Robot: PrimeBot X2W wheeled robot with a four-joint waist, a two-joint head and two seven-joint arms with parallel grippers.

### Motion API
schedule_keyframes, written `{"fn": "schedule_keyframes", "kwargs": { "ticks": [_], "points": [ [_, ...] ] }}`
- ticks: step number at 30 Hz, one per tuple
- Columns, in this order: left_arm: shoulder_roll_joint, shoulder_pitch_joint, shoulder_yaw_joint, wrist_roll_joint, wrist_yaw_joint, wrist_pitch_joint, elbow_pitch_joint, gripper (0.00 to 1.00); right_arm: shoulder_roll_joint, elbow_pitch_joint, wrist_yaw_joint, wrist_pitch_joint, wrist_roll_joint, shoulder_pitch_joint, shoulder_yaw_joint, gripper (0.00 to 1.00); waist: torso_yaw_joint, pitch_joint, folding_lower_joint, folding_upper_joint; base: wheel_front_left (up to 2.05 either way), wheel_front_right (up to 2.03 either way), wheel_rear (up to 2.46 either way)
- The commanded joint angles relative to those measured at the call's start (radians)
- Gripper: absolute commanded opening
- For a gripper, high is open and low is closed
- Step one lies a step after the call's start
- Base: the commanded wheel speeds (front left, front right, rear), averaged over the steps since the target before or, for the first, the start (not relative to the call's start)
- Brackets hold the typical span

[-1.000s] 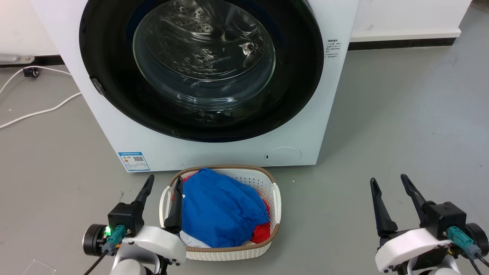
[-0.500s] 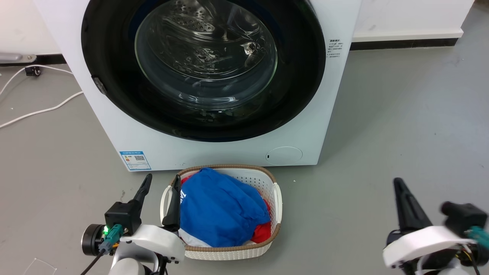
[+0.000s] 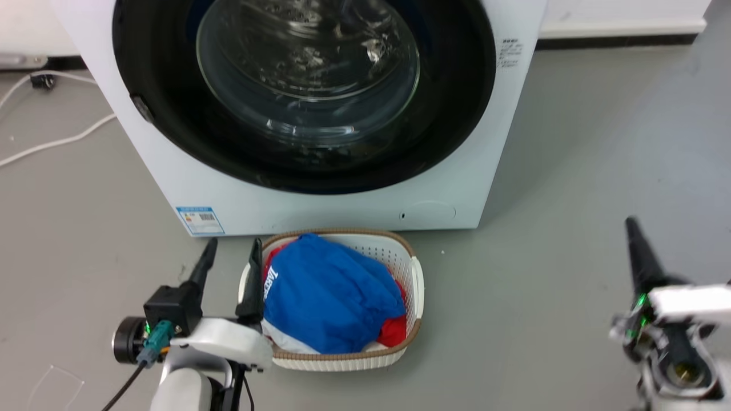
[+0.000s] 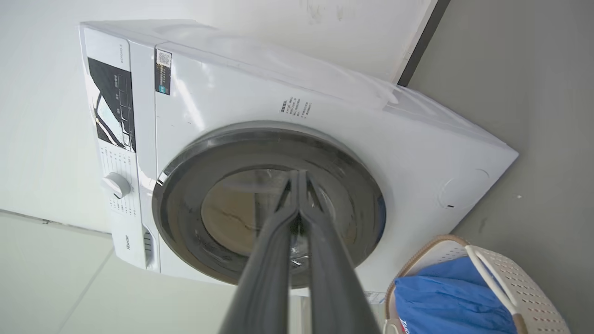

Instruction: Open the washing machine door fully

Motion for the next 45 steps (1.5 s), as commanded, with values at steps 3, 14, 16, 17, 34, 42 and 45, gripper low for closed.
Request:
{"fn": "schedule_keyframes", "kwargs": {
  "ticks": [3,14,16,17,34,42,45],
  "points": [
    [-0.002,-0.033,0.007,0.014,0.0,-0.002,-0.034,1.0,-0.022,0.036,0.0,0.082,0.132,-0.123,-0.079,0.0,0.005,0.059,0.0,-0.0001,0.0,0.0,0.0],
    [-0.006,-0.102,-0.011,0.016,-0.004,-0.002,-0.134,1.0,-0.182,0.261,0.0,0.281,0.23,-0.47,-0.126,0.0,0.024,0.193,0.0,-0.0001,0.0,0.0,0.0],
    [-0.006,-0.118,-0.02,0.016,-0.006,-0.002,-0.147,1.0,-0.209,0.321,0.0,0.323,0.225,-0.553,-0.111,0.0,0.029,0.22,0.0,-0.0001,0.0,0.0,0.0],
    [-0.006,-0.125,-0.023,0.018,-0.006,-0.002,-0.152,1.0,-0.223,0.349,0.0,0.343,0.218,-0.594,-0.1,0.0,0.03,0.234,0.0,-0.0001,0.0,0.0,0.0],
    [-0.007,-0.224,-0.057,0.012,-0.013,-0.002,-0.185,1.0,-0.267,0.603,0.0,0.587,-0.057,-1.158,0.126,0.0,0.075,0.401,0.0,-0.0001,0.0,0.0,0.0],
    [-0.007,-0.245,-0.055,0.014,-0.012,-0.002,-0.199,1.0,-0.215,0.661,0.0,0.595,-0.138,-1.27,0.136,0.0,0.088,0.456,0.0,-0.0001,0.0,0.0,0.0],
    [-0.007,-0.252,-0.058,0.013,-0.009,-0.002,-0.201,1.0,-0.21,0.69,0.0,0.592,-0.167,-1.297,0.134,0.0,0.093,0.47,0.0,-0.0001,0.0,0.0,0.0]
  ]
}}
